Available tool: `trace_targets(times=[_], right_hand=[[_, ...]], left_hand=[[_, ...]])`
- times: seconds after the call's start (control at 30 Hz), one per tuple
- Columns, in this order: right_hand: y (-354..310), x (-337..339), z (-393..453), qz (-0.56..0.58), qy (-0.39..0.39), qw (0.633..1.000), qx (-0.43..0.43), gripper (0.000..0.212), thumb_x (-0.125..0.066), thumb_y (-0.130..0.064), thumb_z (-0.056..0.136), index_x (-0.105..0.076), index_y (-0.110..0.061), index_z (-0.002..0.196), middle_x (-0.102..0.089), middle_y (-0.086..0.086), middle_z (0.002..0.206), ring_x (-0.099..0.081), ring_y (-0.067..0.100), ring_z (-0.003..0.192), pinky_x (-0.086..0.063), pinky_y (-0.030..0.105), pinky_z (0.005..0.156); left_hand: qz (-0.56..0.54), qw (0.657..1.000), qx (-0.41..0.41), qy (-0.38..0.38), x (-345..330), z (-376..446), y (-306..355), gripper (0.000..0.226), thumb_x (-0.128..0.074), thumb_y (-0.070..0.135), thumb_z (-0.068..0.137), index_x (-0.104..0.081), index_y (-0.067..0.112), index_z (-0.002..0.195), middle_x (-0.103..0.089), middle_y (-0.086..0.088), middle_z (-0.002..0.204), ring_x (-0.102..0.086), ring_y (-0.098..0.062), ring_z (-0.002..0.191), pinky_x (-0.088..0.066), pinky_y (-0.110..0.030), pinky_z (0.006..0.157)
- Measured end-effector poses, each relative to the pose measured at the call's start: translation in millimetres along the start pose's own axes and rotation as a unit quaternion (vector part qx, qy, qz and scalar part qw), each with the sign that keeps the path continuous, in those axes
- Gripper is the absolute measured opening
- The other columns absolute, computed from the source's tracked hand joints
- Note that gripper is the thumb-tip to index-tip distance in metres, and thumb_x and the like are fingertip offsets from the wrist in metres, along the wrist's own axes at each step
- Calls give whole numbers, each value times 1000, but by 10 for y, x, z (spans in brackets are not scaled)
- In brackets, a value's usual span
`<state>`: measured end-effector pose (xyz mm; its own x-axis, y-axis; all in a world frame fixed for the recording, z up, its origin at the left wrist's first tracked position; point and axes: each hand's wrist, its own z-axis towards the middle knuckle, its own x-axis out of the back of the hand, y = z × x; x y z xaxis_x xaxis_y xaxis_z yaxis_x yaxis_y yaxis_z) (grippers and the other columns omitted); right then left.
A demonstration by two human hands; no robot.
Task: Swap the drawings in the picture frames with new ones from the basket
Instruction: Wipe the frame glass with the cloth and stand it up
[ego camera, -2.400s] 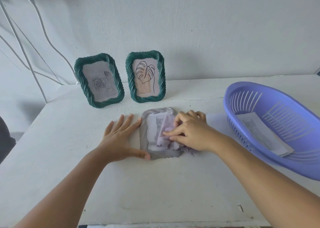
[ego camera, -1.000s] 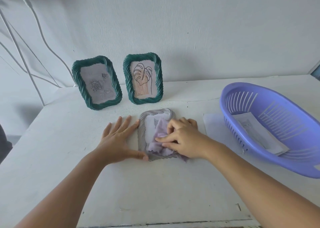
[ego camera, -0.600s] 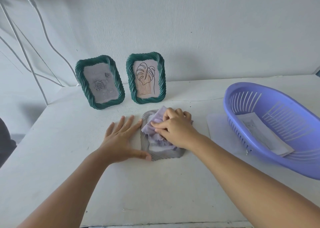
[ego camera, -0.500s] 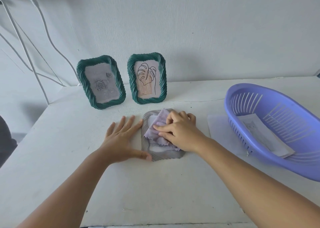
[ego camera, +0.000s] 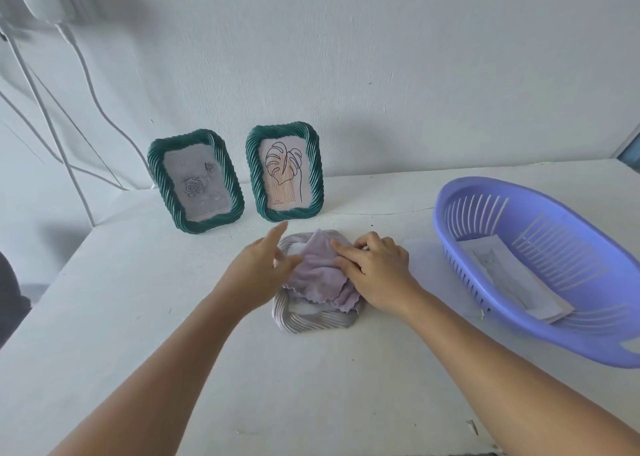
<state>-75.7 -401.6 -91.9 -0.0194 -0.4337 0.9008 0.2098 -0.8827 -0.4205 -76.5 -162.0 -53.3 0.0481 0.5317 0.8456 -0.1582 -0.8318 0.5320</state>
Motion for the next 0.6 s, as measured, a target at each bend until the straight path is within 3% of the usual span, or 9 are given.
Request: trace_targets(times=[0.13,0.27,0.43,0.6], right_hand=[[11,3,3,-9,-2,1000,2,42,-38,-63,100,-43,-61,141,-45,-9,118,-43,24,116,-29,44,100],[-3,12,3,-5,-4,1000,4,42,-39,-62,100,-44,-59,142,-45,-9,118,-43,23,117,-29,45,103],[-39,48,12,47,32,998,-21,45,-36,-59,102,-40,-56,147,-48,-7,121,-46,26,117,-30,44,104],[-99,42,79,54,15,998,-33,50,-33,-57,104,-30,-51,154,-46,-2,125,-45,27,117,-32,44,103]], left_hand=[[26,999,17,-24,-115,95,155,74,-61,42,98,-22,33,160,-63,5,89,-61,-15,82,-55,-40,79],[-34,998,28,-34,-184,117,179,73,-63,33,98,-24,29,159,-67,2,81,-63,-13,77,-56,-38,75],[-70,997,8,25,-113,53,104,64,-54,31,102,-23,39,158,-61,5,84,-58,-9,70,-46,-24,60],[-108,989,74,70,209,-156,-357,68,-53,28,103,-18,55,155,-65,-5,87,-65,-20,71,-48,-21,54]])
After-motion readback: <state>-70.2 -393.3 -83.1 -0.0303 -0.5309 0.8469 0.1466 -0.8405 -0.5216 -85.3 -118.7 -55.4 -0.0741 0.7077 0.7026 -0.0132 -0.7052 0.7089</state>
